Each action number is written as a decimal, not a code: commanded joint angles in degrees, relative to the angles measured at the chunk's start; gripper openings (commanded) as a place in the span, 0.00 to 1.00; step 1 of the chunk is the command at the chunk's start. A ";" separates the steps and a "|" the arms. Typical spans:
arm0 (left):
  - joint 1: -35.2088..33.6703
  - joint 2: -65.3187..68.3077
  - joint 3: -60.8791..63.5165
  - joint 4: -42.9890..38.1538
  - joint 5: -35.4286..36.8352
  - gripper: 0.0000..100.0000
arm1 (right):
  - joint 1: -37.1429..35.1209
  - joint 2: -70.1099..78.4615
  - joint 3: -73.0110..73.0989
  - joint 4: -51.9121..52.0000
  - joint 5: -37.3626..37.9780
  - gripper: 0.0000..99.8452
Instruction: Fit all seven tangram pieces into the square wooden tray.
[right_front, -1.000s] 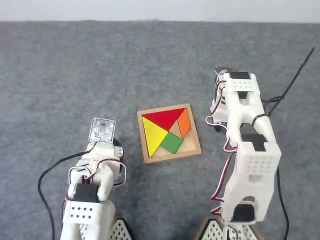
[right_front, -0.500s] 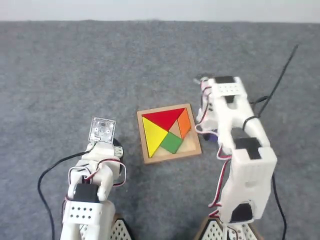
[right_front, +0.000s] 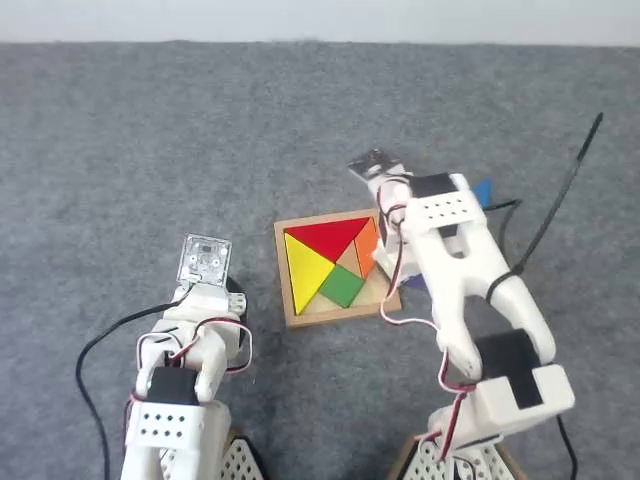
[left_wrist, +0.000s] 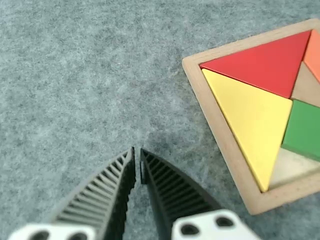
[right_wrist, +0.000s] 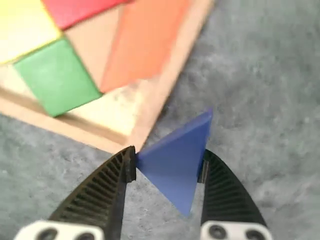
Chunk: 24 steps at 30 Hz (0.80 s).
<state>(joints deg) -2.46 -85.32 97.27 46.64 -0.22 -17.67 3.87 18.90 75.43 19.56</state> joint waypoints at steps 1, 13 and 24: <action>-0.26 -0.70 -0.48 0.09 0.26 0.01 | -4.44 -3.74 -0.35 -1.63 9.41 0.10; -0.26 -0.70 -0.48 0.09 0.26 0.01 | -12.26 -3.65 0.00 -3.56 41.49 0.10; -0.26 -0.70 -0.48 0.09 0.26 0.01 | -12.00 -3.65 4.92 -3.30 75.96 0.10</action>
<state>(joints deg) -2.46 -85.32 97.27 46.64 -0.22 -29.45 3.87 24.00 72.53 83.74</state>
